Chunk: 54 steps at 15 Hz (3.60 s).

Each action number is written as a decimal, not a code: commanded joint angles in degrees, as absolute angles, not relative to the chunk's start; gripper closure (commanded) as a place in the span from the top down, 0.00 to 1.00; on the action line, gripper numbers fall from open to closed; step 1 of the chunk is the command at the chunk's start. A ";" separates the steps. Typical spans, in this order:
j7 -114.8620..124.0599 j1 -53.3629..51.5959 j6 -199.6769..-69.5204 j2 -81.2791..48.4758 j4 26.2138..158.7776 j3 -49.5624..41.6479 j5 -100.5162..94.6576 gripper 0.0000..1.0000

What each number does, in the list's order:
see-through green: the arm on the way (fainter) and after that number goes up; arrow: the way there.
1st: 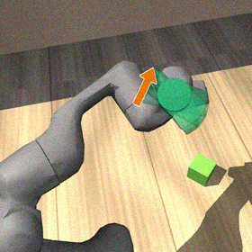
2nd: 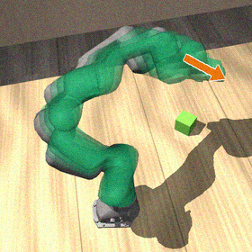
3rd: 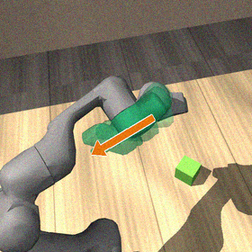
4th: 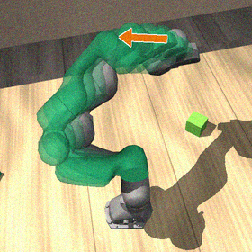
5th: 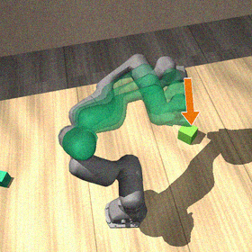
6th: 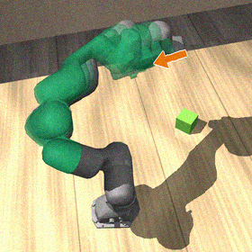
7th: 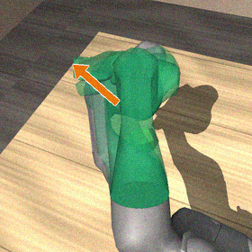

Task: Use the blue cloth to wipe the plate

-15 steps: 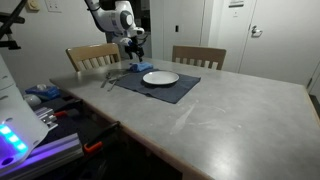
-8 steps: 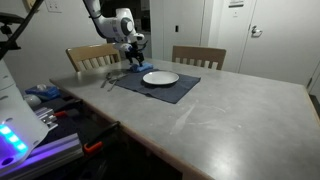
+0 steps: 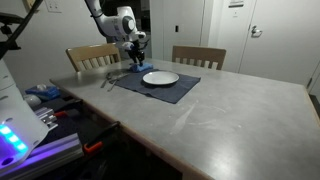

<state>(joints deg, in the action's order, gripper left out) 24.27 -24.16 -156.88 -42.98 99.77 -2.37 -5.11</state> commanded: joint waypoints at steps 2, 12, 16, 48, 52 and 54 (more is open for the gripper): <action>25.04 -25.30 -156.01 -43.86 98.91 -4.16 -5.75 0.90; 24.84 -25.28 -155.88 -45.45 99.33 -4.20 -5.18 0.66; 24.96 -25.35 -155.74 -45.25 99.09 -4.67 -5.32 0.38; 12.70 -12.83 -142.53 -30.32 103.23 5.11 2.58 0.03; 7.61 -10.40 -146.78 -28.57 107.43 5.27 2.44 0.03; 5.36 -8.89 -153.23 -27.78 110.83 5.54 3.01 0.03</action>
<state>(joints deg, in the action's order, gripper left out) 9.61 -11.78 -145.70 -30.61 104.27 4.11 1.52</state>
